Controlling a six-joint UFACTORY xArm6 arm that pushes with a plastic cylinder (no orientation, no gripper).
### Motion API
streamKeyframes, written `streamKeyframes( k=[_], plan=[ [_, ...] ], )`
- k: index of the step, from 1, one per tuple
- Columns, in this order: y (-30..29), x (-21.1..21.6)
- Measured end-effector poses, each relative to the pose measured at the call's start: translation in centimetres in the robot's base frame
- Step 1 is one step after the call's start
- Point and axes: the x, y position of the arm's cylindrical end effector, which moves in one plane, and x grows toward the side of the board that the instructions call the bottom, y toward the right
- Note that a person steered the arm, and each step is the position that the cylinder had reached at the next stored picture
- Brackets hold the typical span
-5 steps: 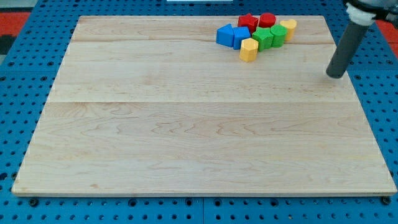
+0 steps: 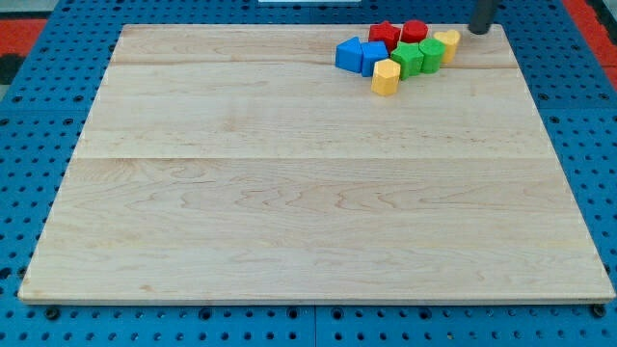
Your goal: Separate the green star from the green circle
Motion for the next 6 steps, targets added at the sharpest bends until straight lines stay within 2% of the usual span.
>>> streamKeyframes(
  k=[1, 2, 6],
  plan=[
    [-5.9, 0.0],
    [-8.6, 0.6],
    [-9.4, 0.9]
  ],
)
